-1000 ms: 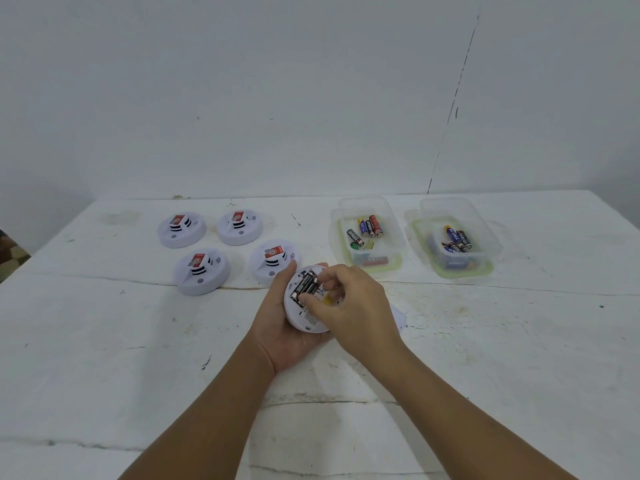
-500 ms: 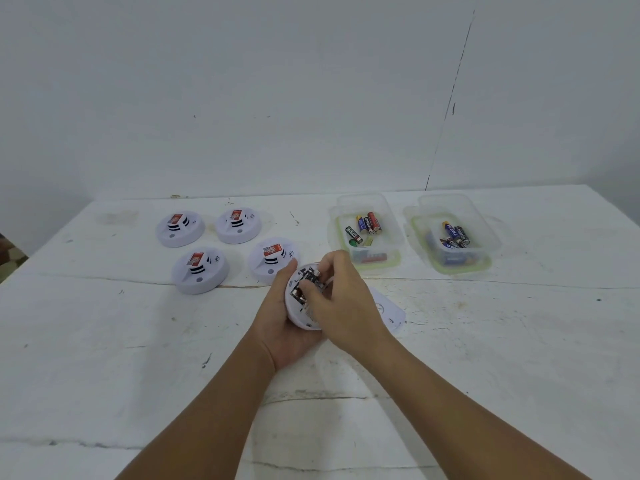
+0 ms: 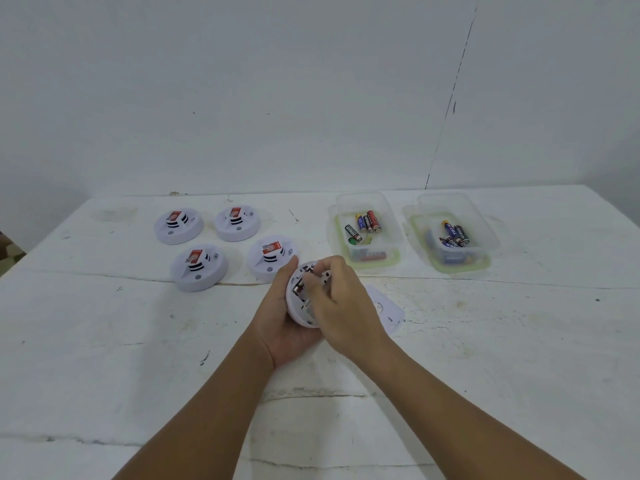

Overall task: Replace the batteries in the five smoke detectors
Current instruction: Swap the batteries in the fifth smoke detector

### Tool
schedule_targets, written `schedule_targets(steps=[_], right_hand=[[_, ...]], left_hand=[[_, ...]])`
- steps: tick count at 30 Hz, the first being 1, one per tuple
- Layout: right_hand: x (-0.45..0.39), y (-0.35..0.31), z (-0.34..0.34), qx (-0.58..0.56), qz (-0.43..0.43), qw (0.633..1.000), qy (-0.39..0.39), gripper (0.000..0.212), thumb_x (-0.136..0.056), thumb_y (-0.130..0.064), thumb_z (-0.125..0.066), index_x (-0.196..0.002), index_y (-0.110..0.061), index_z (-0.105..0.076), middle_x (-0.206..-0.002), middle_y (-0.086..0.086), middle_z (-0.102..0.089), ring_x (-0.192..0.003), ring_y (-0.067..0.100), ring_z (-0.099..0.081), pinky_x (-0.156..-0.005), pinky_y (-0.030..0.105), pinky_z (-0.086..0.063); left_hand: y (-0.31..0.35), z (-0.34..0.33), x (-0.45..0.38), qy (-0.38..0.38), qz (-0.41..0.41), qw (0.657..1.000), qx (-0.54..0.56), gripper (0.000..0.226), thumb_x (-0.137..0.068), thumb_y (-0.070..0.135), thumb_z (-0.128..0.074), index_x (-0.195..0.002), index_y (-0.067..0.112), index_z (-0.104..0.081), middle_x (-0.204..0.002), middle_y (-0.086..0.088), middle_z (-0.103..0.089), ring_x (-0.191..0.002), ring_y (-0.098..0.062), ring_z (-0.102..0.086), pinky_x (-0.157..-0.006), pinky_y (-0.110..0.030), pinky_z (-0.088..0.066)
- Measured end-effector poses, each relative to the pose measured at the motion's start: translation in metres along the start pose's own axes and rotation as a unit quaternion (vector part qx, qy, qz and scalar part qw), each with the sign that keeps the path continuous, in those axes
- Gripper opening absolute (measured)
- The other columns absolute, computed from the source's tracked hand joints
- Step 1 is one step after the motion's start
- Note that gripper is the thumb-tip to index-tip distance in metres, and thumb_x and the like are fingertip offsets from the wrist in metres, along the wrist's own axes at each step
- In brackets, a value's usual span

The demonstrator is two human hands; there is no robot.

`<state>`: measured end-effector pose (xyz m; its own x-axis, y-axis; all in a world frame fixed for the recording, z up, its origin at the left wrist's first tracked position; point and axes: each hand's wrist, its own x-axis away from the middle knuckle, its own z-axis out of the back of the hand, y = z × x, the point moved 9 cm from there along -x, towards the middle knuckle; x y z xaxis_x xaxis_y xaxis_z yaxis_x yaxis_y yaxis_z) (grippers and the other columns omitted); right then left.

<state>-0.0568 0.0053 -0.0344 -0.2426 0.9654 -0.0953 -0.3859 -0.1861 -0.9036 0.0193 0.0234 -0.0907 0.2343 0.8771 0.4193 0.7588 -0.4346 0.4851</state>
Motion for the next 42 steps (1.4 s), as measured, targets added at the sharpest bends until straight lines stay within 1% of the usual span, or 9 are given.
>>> schedule_targets(steps=[3, 10, 15, 19, 25, 27, 30, 37, 42], right_hand=[[0.000, -0.002, -0.002, 0.018, 0.016, 0.999, 0.021, 0.022, -0.101, -0.032, -0.060, -0.120, -0.029, -0.050, -0.114, -0.006, -0.059, -0.100, 0.010, -0.059, -0.084, 0.034, -0.052], [0.000, 0.001, -0.006, 0.008, 0.003, 0.999, 0.032, 0.017, -0.102, -0.033, -0.057, -0.118, -0.030, -0.050, -0.109, -0.008, -0.060, -0.095, 0.012, -0.061, -0.078, 0.031, -0.050], [-0.005, -0.003, -0.008, 0.030, -0.021, 0.999, 0.011, 0.020, -0.101, -0.035, -0.056, -0.117, -0.029, -0.046, -0.114, -0.010, -0.054, -0.103, 0.012, -0.058, -0.089, 0.038, -0.051], [-0.009, -0.002, -0.009, 0.033, -0.035, 0.999, 0.001, 0.020, -0.099, -0.033, -0.057, -0.114, -0.030, -0.045, -0.110, -0.009, -0.054, -0.100, 0.012, -0.058, -0.089, 0.042, -0.052], [0.001, -0.012, 0.000, 0.094, 0.075, 0.992, 0.026, 0.028, -0.098, -0.040, -0.065, -0.118, -0.022, -0.056, -0.103, -0.008, -0.057, -0.093, 0.009, -0.054, -0.080, 0.029, -0.047], [0.002, -0.017, 0.004, 0.146, 0.113, 0.982, 0.026, 0.029, -0.098, -0.041, -0.066, -0.117, -0.019, -0.064, -0.092, -0.010, -0.051, -0.085, 0.009, -0.049, -0.075, 0.026, -0.041], [-0.003, -0.026, 0.007, 0.201, 0.142, 0.969, 0.004, 0.027, -0.099, -0.041, -0.064, -0.110, -0.017, -0.071, -0.077, -0.016, -0.038, -0.076, 0.007, -0.041, -0.062, 0.019, -0.031], [-0.009, -0.036, 0.004, 0.269, 0.126, 0.955, -0.013, 0.026, -0.097, -0.042, -0.059, -0.086, -0.018, -0.060, -0.079, -0.003, -0.050, -0.076, 0.020, -0.053, -0.062, 0.032, -0.030], [-0.012, -0.034, 0.004, 0.259, 0.122, 0.958, -0.002, 0.029, -0.092, -0.039, -0.064, -0.083, -0.011, -0.062, -0.075, -0.001, -0.051, -0.070, 0.021, -0.051, -0.058, 0.033, -0.029]], left_hand=[[0.000, 0.001, 0.001, 0.010, 0.001, 1.000, 0.005, 0.047, -0.098, 0.056, -0.057, -0.109, 0.014, -0.074, -0.108, -0.009, -0.074, -0.098, -0.024, -0.074, -0.085, -0.037, -0.060], [-0.001, -0.002, 0.004, 0.019, -0.003, 1.000, 0.013, 0.045, -0.097, 0.054, -0.060, -0.117, 0.014, -0.071, -0.109, -0.010, -0.074, -0.099, -0.026, -0.074, -0.082, -0.038, -0.062], [0.001, 0.000, 0.003, 0.020, -0.015, 1.000, 0.006, 0.043, -0.099, 0.052, -0.059, -0.121, 0.017, -0.067, -0.109, -0.008, -0.073, -0.102, -0.024, -0.072, -0.084, -0.037, -0.060], [0.001, 0.001, 0.002, 0.011, -0.012, 1.000, 0.009, 0.044, -0.100, 0.053, -0.057, -0.121, 0.016, -0.067, -0.111, -0.008, -0.073, -0.102, -0.024, -0.073, -0.082, -0.038, -0.060], [0.000, -0.002, 0.001, 0.009, -0.004, 1.000, 0.018, 0.046, -0.098, 0.055, -0.058, -0.112, 0.014, -0.074, -0.108, -0.008, -0.073, -0.100, -0.023, -0.074, -0.083, -0.038, -0.061], [0.001, 0.001, 0.000, 0.015, -0.001, 1.000, 0.011, 0.046, -0.096, 0.056, -0.061, -0.121, 0.018, -0.069, -0.114, -0.006, -0.070, -0.107, -0.022, -0.069, -0.091, -0.039, -0.059], [0.001, 0.003, -0.002, 0.018, 0.004, 1.000, 0.001, 0.051, -0.095, 0.058, -0.063, -0.131, 0.022, -0.063, -0.124, -0.004, -0.067, -0.117, -0.022, -0.064, -0.102, -0.040, -0.051], [0.001, 0.000, -0.004, -0.008, 0.007, 1.000, 0.003, 0.050, -0.100, 0.059, -0.053, -0.116, 0.015, -0.071, -0.117, -0.009, -0.073, -0.105, -0.027, -0.073, -0.083, -0.043, -0.061], [0.002, -0.006, 0.000, -0.010, -0.001, 1.000, -0.004, 0.049, -0.100, 0.058, -0.052, -0.123, 0.017, -0.065, -0.119, -0.010, -0.071, -0.105, -0.029, -0.073, -0.082, -0.045, -0.061]])
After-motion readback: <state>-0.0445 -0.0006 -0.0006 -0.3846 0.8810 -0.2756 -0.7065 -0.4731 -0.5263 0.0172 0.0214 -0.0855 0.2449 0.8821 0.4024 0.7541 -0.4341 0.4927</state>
